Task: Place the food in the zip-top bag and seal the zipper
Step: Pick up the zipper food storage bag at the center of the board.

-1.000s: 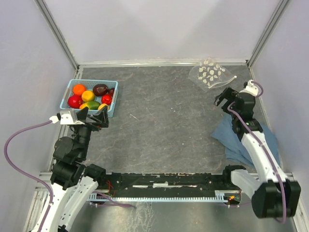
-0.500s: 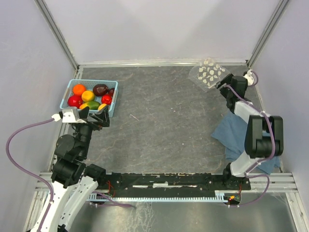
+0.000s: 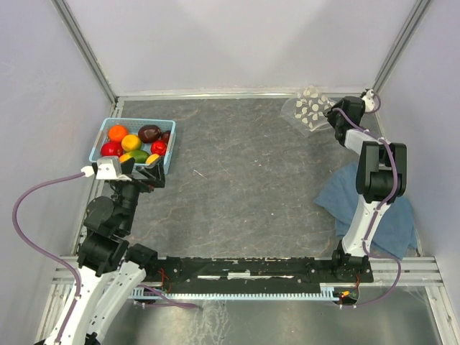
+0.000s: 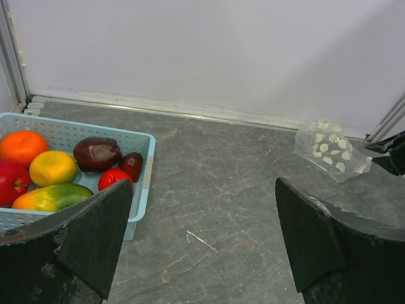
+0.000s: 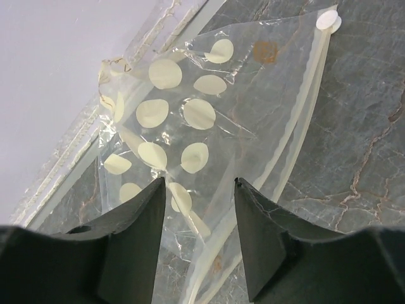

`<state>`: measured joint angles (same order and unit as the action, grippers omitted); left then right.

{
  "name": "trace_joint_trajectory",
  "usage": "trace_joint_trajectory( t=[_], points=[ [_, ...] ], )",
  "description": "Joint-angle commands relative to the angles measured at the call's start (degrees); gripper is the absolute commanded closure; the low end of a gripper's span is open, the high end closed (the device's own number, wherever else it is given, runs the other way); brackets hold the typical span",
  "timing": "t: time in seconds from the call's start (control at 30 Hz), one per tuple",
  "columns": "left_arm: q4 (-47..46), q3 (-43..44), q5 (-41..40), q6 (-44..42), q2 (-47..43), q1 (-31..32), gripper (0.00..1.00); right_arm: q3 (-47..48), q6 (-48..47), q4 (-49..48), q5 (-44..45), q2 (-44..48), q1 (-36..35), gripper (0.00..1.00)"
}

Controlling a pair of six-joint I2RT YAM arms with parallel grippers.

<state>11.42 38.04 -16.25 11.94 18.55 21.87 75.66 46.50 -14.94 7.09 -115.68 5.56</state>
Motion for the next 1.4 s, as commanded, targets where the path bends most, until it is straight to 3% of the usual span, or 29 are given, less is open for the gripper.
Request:
trace_joint_trajectory(
  t=[0.0,0.17,0.7,0.9,1.1,1.37],
  points=[
    [-2.5,0.1,0.8,-2.4,0.9,-0.3,0.01,2.7,1.7,1.6,1.3,-0.5,0.2,0.45],
    [-2.5,0.0,1.1,-2.3,1.0,-0.3,0.00,1.4,1.5,4.5,5.1,0.7,0.3,0.43],
    [-2.5,0.0,1.8,-2.3,1.5,-0.3,0.00,5.3,0.8,5.3,2.6,-5.2,0.3,0.50],
    [-2.5,0.1,2.4,-2.4,1.6,-0.4,0.00,5.5,-1.2,4.2,1.1,-4.5,0.3,0.69],
    [-2.5,0.4,3.8,-2.0,1.7,-0.5,0.00,1.9,-2.9,2.1,-1.5,0.6,0.2,0.97],
    [-1.2,3.8,10.4,1.1,6.2,-0.5,0.00,-4.1,-8.7,4.1,-3.4,12.8,-2.4,0.98]
  ],
)
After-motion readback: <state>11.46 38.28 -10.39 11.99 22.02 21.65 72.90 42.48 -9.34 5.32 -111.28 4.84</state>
